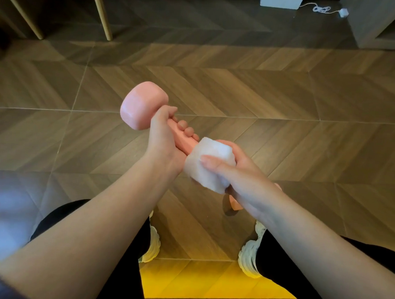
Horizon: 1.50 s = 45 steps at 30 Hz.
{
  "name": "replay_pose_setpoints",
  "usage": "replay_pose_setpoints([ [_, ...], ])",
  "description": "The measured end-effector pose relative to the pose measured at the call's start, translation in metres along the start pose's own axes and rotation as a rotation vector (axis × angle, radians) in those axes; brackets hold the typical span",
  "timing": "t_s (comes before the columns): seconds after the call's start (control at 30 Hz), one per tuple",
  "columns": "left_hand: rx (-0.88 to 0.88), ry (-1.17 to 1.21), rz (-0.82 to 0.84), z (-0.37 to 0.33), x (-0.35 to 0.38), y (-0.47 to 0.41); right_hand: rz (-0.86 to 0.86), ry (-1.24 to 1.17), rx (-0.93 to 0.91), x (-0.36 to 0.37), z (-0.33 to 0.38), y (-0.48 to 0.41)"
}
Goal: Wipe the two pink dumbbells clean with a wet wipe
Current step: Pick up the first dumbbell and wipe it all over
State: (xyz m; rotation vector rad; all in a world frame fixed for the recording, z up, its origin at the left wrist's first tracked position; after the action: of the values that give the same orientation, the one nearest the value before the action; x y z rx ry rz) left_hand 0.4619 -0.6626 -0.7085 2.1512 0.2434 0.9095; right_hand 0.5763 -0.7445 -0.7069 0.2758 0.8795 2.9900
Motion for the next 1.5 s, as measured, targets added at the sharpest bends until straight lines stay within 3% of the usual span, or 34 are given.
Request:
replay_pose_setpoints([
  [0.13,-0.001,-0.037,0.029,0.003,0.005,0.000,-0.031,-0.099,0.045,-0.005,-0.001,0.000],
  [0.37,0.038,0.008,0.023,-0.011,0.003,0.000,0.241,-0.199,0.004,0.002,0.010,0.006],
  [0.6,-0.003,-0.009,0.006,-0.004,0.000,0.002,-0.011,0.032,-0.041,0.000,0.006,0.004],
  [0.9,0.018,-0.025,0.040,-0.005,0.006,0.000,0.169,-0.188,0.030,-0.003,0.011,0.005],
  [1.07,0.020,0.023,0.038,-0.006,0.002,0.002,0.077,-0.113,0.014,-0.001,0.007,0.003],
  [1.27,0.116,0.027,0.132,-0.009,0.015,0.007,0.196,-0.259,0.184,0.009,-0.001,0.006],
  [1.37,0.133,0.016,0.105,-0.011,0.013,0.006,0.183,-0.314,0.140,0.005,0.001,0.004],
  [1.5,0.102,0.021,0.018,-0.004,0.005,0.004,0.052,-0.111,0.000,-0.006,0.006,0.001],
])
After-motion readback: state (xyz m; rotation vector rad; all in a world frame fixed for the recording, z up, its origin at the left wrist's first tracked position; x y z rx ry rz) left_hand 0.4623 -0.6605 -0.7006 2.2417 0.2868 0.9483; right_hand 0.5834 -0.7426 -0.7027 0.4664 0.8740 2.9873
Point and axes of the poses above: each hand's wrist, its own y-axis away from the middle knuckle, its own x-axis out of the palm, z = x × y, the point moved 8 cm from there along -y, towards the middle knuckle, and after that the axes turned 1 degree about -x, right-handed, at the moved point
